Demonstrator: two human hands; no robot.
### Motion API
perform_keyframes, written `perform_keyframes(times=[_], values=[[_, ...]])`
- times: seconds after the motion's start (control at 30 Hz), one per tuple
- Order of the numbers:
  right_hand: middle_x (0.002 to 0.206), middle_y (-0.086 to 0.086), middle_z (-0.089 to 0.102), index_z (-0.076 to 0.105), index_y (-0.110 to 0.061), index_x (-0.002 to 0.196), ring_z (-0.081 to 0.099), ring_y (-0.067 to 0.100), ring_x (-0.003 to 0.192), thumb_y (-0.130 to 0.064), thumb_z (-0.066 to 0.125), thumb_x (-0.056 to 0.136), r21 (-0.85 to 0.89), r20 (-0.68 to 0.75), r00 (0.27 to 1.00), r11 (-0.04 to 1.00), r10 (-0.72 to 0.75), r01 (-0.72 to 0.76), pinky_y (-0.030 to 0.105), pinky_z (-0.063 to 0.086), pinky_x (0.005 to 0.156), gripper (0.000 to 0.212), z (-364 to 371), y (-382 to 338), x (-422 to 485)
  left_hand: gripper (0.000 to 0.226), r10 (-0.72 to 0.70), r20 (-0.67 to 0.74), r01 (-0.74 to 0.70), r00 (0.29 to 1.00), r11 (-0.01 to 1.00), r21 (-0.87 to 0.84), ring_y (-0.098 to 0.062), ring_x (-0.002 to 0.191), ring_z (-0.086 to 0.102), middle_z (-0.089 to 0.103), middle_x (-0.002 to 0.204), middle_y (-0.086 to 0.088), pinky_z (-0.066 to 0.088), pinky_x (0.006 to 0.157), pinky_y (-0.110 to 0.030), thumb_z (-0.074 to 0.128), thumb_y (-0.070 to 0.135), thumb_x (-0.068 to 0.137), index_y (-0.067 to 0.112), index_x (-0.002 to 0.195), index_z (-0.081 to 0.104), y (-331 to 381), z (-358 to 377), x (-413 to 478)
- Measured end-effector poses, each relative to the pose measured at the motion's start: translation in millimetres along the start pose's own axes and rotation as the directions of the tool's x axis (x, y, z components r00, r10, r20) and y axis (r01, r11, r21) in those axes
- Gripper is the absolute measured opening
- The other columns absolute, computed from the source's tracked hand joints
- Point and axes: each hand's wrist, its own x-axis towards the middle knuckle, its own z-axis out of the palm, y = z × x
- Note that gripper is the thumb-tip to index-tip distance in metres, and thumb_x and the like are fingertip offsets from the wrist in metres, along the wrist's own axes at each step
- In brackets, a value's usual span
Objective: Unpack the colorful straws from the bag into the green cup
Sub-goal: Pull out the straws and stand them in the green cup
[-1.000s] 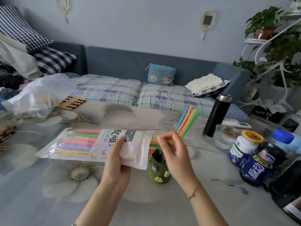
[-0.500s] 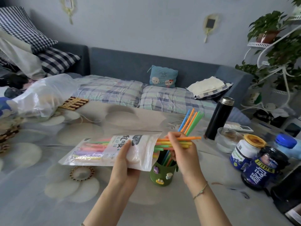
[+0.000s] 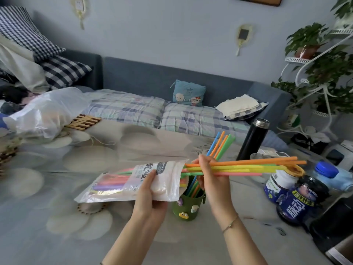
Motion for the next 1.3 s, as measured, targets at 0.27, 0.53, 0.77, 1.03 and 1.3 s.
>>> perform_keyframes(times=[0.27,0.53,0.77,1.03,1.3], values=[[0.041,-0.009,0.054,0.056,-0.013,0.061,0.045,-0.002,0.036,-0.022,0.05,0.095,0.023,-0.124,0.987,0.994,-0.102,0.106,0.01,0.033,0.036,0.036,-46.0,-46.7,31.9,0.007,0.058,-0.078,-0.06,0.995,0.998,-0.024,-0.017,0.087,0.066,0.074,0.082,-0.004,0.051,0.093,-0.038,0.058,0.015,0.092,0.011,0.095,0.063,19.1,-7.1,9.4],[0.062,0.005,0.062,0.066,-0.004,0.069,0.058,0.004,0.05,-0.033,0.052,0.092,-0.312,-0.082,0.975,0.935,-0.205,0.17,0.016,0.047,0.049,0.04,-69.6,-64.6,70.8,0.01,0.083,-0.11,-0.082,0.991,0.997,0.006,-0.021,0.102,0.063,0.068,0.106,-0.006,0.041,0.11,-0.04,0.058,0.017,0.092,0.011,0.101,0.062,33.5,-13.5,8.4],[0.044,-0.008,0.058,0.055,-0.021,0.049,0.057,0.009,0.045,-0.039,0.056,0.089,-0.634,0.165,0.986,0.764,-0.019,0.121,0.022,0.046,0.048,0.044,-36.2,-30.3,66.0,0.011,0.094,-0.114,-0.09,0.989,0.995,0.038,-0.023,0.106,0.063,0.066,0.111,-0.007,0.048,0.101,-0.042,0.06,0.018,0.09,0.013,0.099,0.061,38.0,-15.3,6.6],[0.051,-0.01,0.058,0.062,-0.022,0.058,0.059,0.008,0.052,-0.044,0.072,0.075,-0.683,0.129,0.99,0.728,0.052,0.05,0.026,0.049,0.055,0.03,-25.1,1.0,54.9,0.017,0.105,-0.113,-0.102,0.988,0.994,0.033,-0.022,0.109,0.059,0.065,0.113,-0.007,0.043,0.108,-0.042,0.06,0.017,0.091,0.013,0.107,0.059,35.7,-10.6,7.0],[0.042,-0.007,0.048,0.06,-0.018,0.096,0.048,0.004,0.04,-0.049,0.071,0.073,-0.696,0.007,0.989,0.71,-0.149,0.112,0.026,0.039,0.044,0.04,-35.7,-8.9,55.7,0.005,0.095,-0.105,-0.089,0.99,0.994,0.064,-0.016,0.083,0.062,0.064,0.089,-0.002,0.048,0.098,-0.038,0.06,0.017,0.091,0.016,0.086,0.061,32.4,-8.9,4.2]])
